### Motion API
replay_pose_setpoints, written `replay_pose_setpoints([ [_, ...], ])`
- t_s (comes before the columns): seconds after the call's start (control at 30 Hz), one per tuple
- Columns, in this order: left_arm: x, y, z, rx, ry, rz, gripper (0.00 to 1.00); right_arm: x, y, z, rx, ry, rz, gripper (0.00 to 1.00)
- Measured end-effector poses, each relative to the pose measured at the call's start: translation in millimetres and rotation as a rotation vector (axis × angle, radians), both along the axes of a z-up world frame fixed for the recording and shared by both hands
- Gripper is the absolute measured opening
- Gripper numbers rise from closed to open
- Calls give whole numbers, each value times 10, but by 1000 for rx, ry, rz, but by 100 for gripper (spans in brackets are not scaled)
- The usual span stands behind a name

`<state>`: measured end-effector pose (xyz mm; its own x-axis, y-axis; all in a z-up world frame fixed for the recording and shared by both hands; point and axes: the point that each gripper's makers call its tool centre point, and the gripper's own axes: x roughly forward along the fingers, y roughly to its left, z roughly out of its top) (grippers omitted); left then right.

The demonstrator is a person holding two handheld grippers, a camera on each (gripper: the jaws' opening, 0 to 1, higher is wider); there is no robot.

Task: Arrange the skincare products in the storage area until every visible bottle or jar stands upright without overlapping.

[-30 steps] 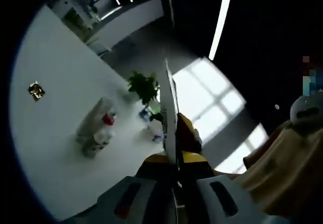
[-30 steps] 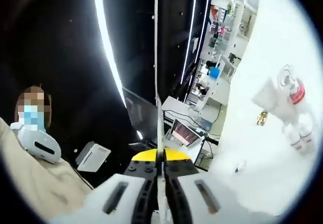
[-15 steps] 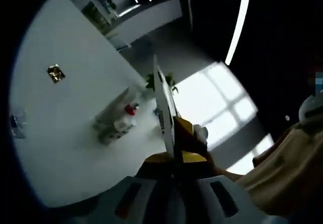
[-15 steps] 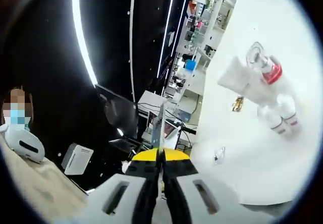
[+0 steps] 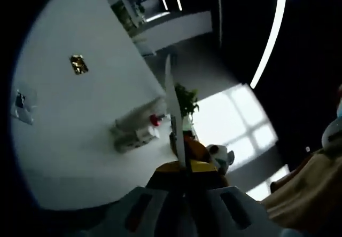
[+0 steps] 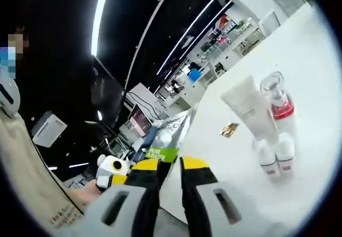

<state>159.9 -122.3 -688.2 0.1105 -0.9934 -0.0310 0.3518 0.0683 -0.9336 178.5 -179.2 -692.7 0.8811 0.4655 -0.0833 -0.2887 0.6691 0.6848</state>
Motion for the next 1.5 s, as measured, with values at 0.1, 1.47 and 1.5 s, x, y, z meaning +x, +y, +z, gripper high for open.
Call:
replay_pose_setpoints([
  [0.1, 74, -15, -87, 4, 30, 18, 0, -30, -86, -60, -49, 2, -31, 26],
  [1.47, 372, -404, -1474, 295, 154, -2, 0, -416, -626, -409, -404, 57, -183, 100],
  [1.5, 390, -408, -1504, 299, 154, 0, 0, -418, -626, -415, -406, 59, -183, 100],
])
